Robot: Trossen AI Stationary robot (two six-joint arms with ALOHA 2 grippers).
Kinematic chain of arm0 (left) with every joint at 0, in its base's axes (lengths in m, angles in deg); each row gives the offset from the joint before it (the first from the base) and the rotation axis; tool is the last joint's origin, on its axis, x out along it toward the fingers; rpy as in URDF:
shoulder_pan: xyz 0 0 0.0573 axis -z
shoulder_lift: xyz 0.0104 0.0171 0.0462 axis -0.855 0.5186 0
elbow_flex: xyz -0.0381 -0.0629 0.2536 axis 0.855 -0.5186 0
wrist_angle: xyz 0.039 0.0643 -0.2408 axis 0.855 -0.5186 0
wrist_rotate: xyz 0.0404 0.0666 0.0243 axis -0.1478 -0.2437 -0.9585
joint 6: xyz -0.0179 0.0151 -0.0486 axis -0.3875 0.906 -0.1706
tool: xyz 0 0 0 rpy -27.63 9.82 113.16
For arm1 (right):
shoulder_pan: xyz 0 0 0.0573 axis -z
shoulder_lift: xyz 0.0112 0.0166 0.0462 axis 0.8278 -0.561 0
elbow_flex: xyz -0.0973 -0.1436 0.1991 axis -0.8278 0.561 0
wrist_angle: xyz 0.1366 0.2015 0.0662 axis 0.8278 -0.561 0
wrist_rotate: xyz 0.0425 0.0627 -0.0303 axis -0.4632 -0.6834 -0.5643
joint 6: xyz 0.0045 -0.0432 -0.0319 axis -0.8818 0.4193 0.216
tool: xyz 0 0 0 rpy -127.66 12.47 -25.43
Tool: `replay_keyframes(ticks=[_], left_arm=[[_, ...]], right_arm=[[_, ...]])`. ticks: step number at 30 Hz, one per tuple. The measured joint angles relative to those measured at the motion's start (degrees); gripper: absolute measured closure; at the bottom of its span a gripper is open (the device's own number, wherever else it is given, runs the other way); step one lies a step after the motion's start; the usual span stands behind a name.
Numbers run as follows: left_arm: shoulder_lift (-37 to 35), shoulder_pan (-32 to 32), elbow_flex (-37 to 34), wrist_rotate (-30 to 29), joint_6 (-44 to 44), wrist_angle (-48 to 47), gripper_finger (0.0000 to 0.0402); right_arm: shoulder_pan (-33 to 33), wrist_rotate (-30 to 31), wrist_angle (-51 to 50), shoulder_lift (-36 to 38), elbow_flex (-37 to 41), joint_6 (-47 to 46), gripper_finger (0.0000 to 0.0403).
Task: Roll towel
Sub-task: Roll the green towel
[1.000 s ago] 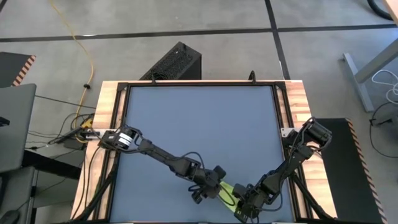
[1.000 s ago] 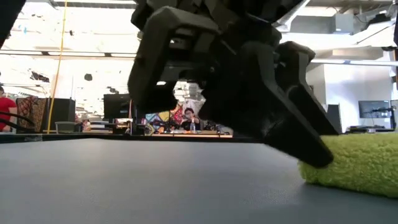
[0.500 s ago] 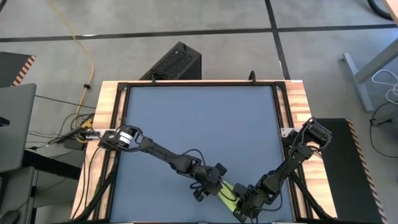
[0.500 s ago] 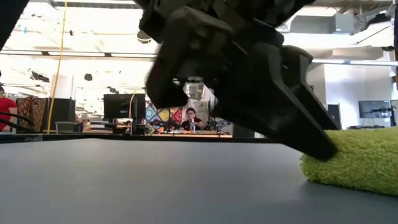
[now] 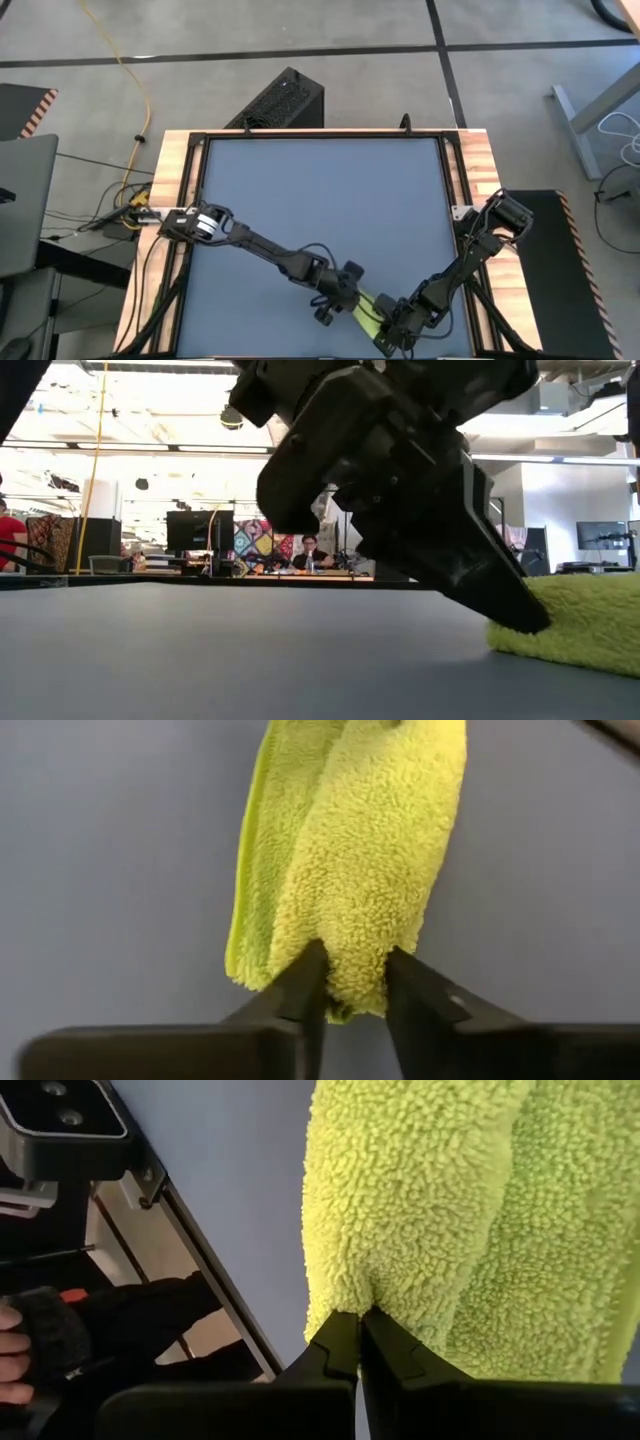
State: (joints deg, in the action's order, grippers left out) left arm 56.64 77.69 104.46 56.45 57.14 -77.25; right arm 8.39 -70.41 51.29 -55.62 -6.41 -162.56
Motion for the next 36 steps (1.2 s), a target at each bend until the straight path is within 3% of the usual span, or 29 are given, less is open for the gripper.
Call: replay_keyframes(ticks=[5,13,19,25,36], left_arm=[[0.0,-1.4,0.0,4.6,-5.7,-2.8,0.039],[0.0,-4.4,1.2,20.0,-20.1,-7.5,0.0399],[0.1,-6.1,4.0,30.3,-26.0,-10.2,0.04],[0.1,-6.7,5.1,32.6,-28.0,-11.9,0.0401],[0.1,-6.6,5.1,29.9,-29.3,-16.0,0.0401]], right_arm=[[0.0,-0.1,0.0,0.0,0.0,-1.8,0.0382],[0.0,-1.4,0.0,0.3,0.0,-4.4,0.0382],[0.1,-1.2,-4.1,3.3,0.0,-1.5,0.0382],[0.2,-1.0,-7.9,6.8,0.0,6.5,0.0371],[2.0,-2.2,-13.9,7.0,0.0,6.0,0.03]])
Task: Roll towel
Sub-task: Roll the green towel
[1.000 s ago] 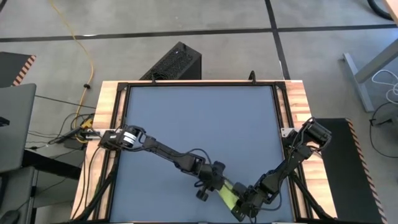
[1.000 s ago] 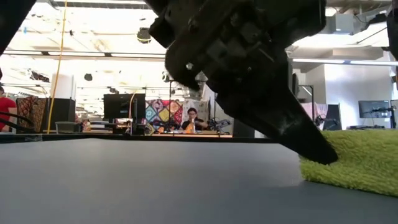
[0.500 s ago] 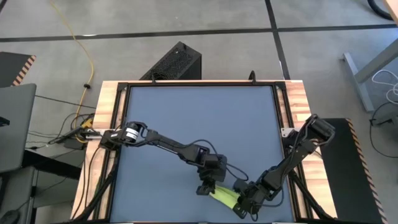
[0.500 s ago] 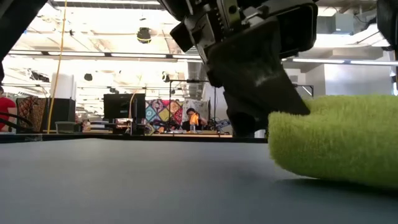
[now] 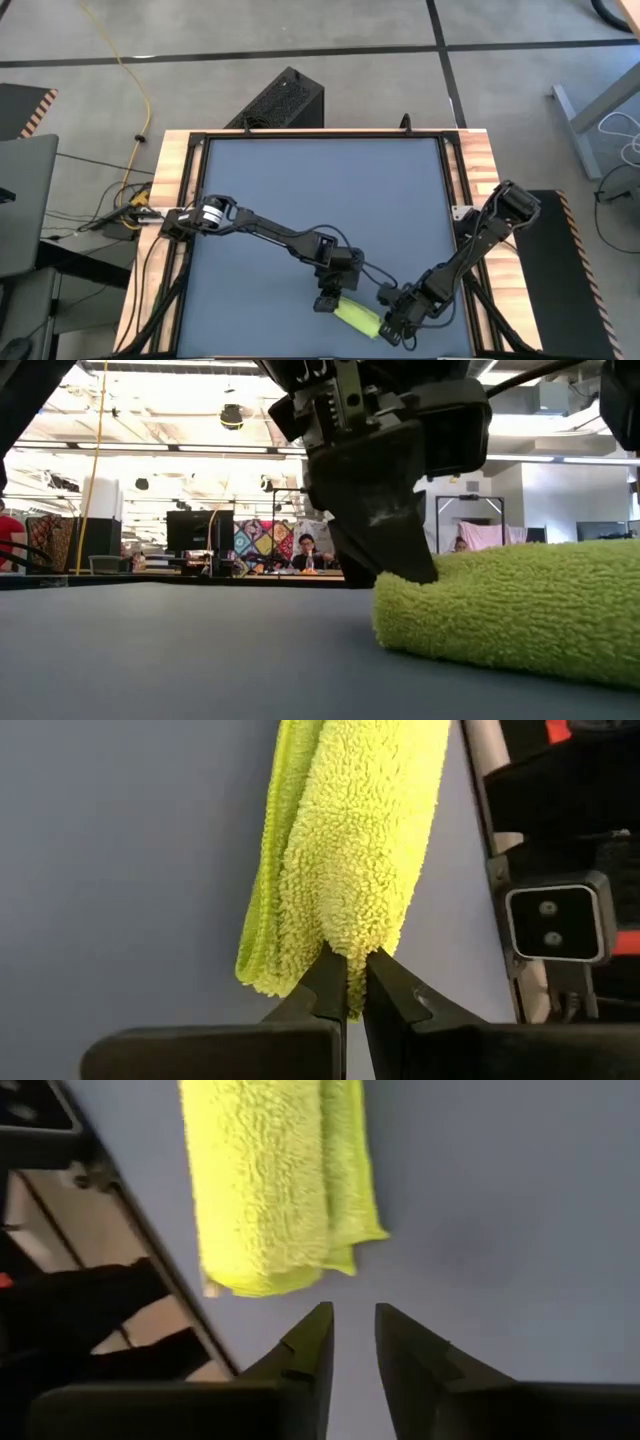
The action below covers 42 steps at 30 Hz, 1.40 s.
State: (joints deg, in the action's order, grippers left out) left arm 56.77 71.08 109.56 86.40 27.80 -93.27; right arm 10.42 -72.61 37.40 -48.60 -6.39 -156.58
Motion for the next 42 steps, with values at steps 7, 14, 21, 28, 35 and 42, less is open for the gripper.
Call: replay_keyframes(ticks=[7,14,21,28,35,42], left_arm=[[0.0,-0.1,0.0,-1.3,-3.4,0.0,0.0401],[0.0,-0.2,0.0,-0.7,-6.5,0.0,0.0401],[0.0,-0.2,0.0,-0.5,-7.5,0.0,0.0401],[0.0,-0.3,0.0,-0.2,-8.0,0.0,0.0379],[0.0,-0.6,0.0,-0.4,-9.1,-0.1,0.036],[0.0,-1.8,0.0,3.6,-6.6,0.0,0.0358]], right_arm=[[-1.3,3.3,-0.5,0.6,0.0,0.6,0.0244],[-6.7,20.2,5.4,0.9,-0.1,-0.2,0.0221],[-6.5,22.5,11.2,-0.1,-0.1,4.4,0.0278],[-4.2,20.4,11.4,-2.4,-0.1,6.5,0.0389],[-2.9,20.1,7.8,-3.1,-0.1,6.2,0.0389],[-2.1,20.1,4.5,-3.1,0.4,6.1,0.0392]])
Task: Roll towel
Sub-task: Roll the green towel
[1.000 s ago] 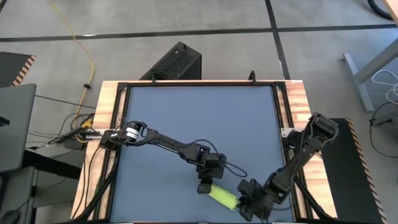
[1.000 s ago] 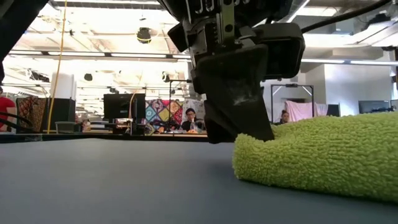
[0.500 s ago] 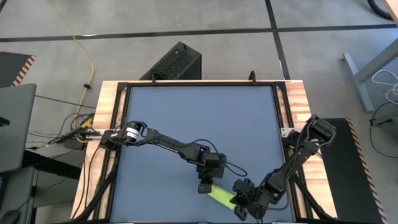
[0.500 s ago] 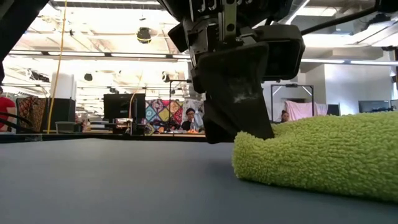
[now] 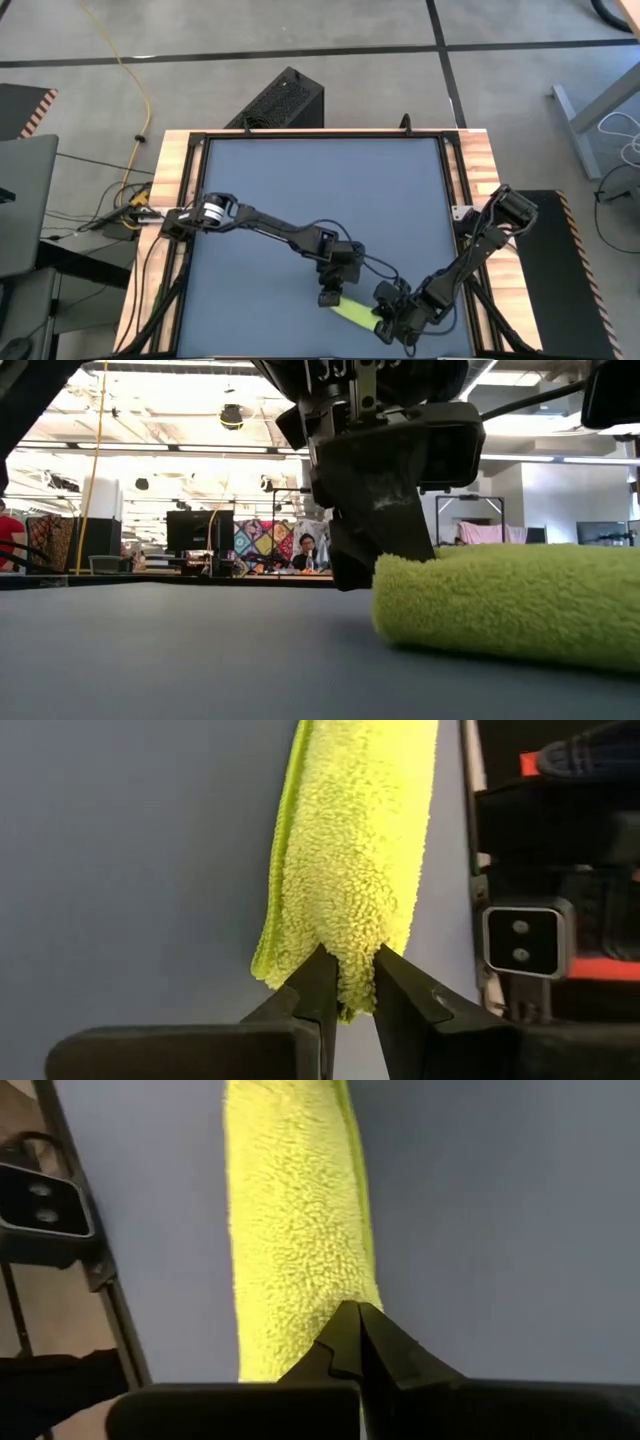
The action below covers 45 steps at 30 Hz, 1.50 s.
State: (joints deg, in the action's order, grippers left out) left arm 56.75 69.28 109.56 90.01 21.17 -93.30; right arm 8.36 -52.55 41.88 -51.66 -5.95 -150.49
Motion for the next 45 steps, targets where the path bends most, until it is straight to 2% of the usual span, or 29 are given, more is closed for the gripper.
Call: replay_keyframes(ticks=[6,11,15,20,25,30,34,39,45], left_arm=[[-1.0,-1.8,0.0,4.6,0.6,-0.1,0.0358],[-2.2,-1.8,0.0,5.9,3.5,0.2,0.0353],[-2.2,-1.1,0.0,4.5,6.0,-0.4,0.0323],[-2.2,-1.3,0.0,1.1,8.9,-2.7,0.0266],[-3.2,-3.7,0.0,4.0,9.2,-6.1,0.0221],[-4.5,-5.8,0.0,5.5,10.4,-13.0,0.0204],[-5.7,-6.2,0.0,8.4,10.7,-11.3,0.0203],[-6.4,-2.2,0.1,2.8,12.5,-1.9,0.0203],[-6.4,4.4,0.1,-10.2,21.4,8.1,0.0203]], right_arm=[[0.0,0.0,0.1,0.0,0.4,0.0,0.0391],[0.0,0.0,0.2,0.0,0.4,0.0,0.0391],[0.0,0.0,0.2,0.0,0.4,0.0,0.0391],[0.0,0.3,-0.3,0.0,0.4,-0.5,0.0391],[0.4,0.4,-0.6,0.0,0.4,-0.4,0.0391],[1.1,0.4,-1.0,0.0,0.4,-0.4,0.0391],[1.5,0.4,-1.3,0.0,0.4,-0.4,0.0391],[1.7,0.5,-1.5,0.0,0.4,-0.4,0.0391],[1.8,1.0,-2.0,0.0,0.4,-0.5,0.0388]])
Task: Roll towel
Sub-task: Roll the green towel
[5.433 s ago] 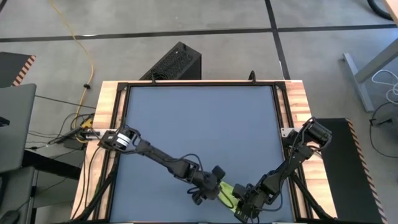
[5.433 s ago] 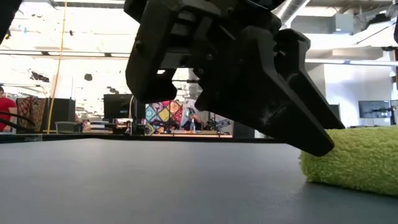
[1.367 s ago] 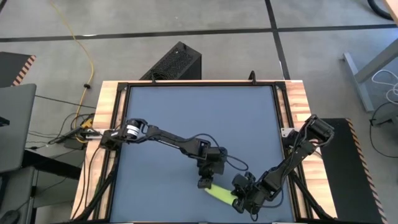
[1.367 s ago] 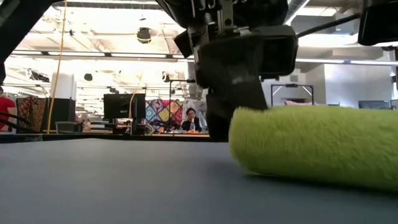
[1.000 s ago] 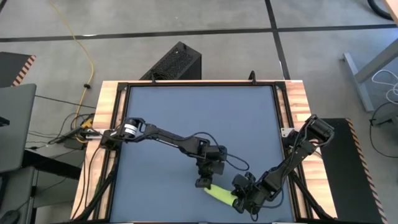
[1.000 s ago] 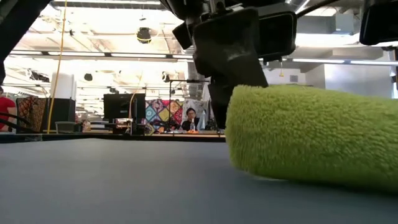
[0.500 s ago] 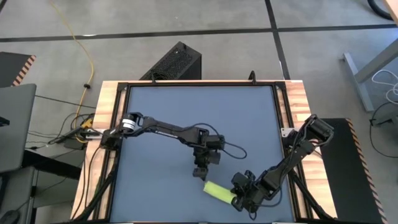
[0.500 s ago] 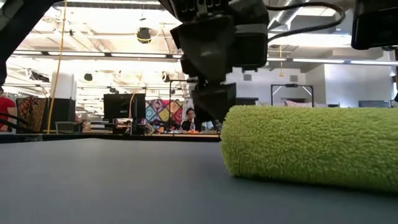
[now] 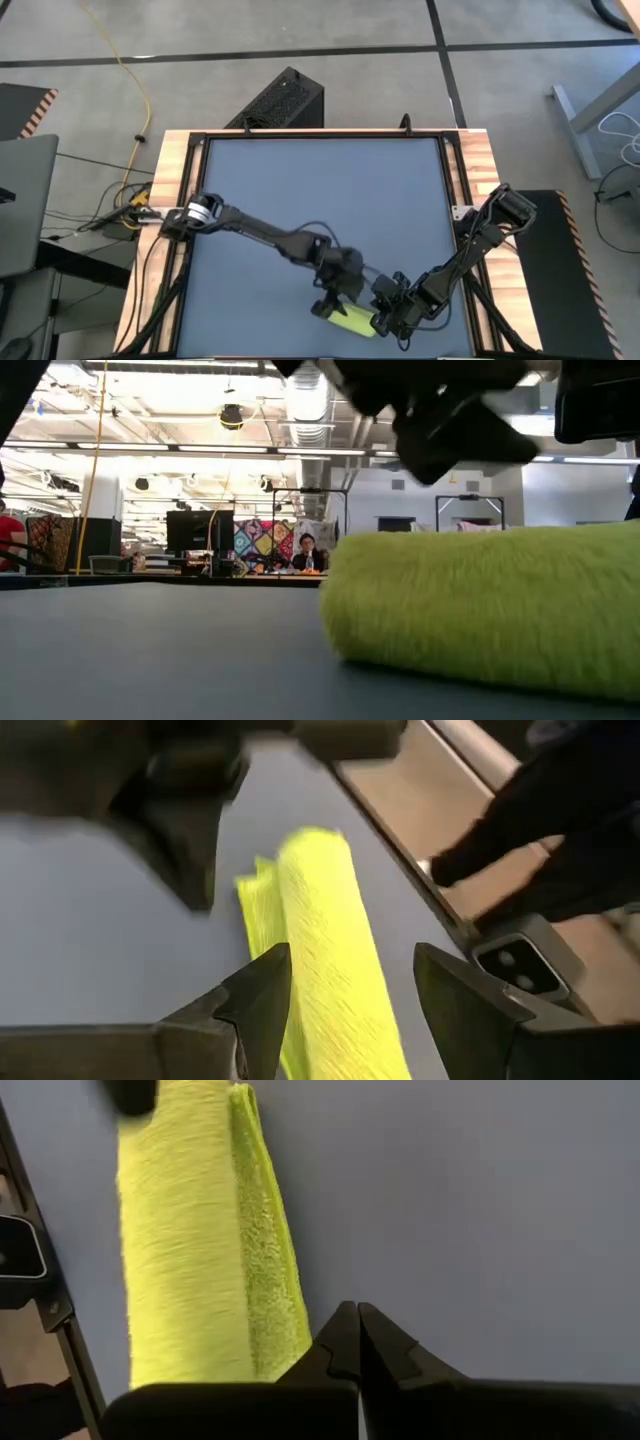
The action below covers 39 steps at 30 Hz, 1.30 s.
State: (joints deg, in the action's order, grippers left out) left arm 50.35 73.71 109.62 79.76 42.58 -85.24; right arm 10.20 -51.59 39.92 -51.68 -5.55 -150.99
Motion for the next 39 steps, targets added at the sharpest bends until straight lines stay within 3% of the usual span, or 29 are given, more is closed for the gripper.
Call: replay_keyframes(ticks=[4,13,19,23,29,36,39], left_arm=[[0.0,2.8,0.0,-3.3,0.8,3.7,0.0203],[0.6,4.3,0.0,-4.8,-1.0,0.7,0.0203],[1.7,5.3,0.0,-6.9,1.0,3.0,0.0203],[3.4,6.3,-0.1,-6.8,0.7,6.4,0.0202],[3.4,6.4,0.0,-12.4,1.3,6.1,0.0202],[3.4,6.5,0.0,-12.2,1.0,6.1,0.0202],[3.4,6.6,0.0,-12.3,1.0,5.8,0.0202]], right_arm=[[-0.1,0.5,0.0,0.0,0.0,-0.1,0.0388],[-7.7,11.7,10.3,3.1,0.0,6.9,0.0387],[-9.0,11.6,12.2,2.9,0.0,7.3,0.037],[-9.8,10.0,18.8,2.8,0.0,11.6,0.0357],[-9.2,8.1,21.5,1.6,0.0,14.6,0.0376],[-6.6,0.8,28.6,-3.0,0.0,17.0,0.0385],[-6.3,2.0,29.0,-3.4,0.0,17.0,0.038]])
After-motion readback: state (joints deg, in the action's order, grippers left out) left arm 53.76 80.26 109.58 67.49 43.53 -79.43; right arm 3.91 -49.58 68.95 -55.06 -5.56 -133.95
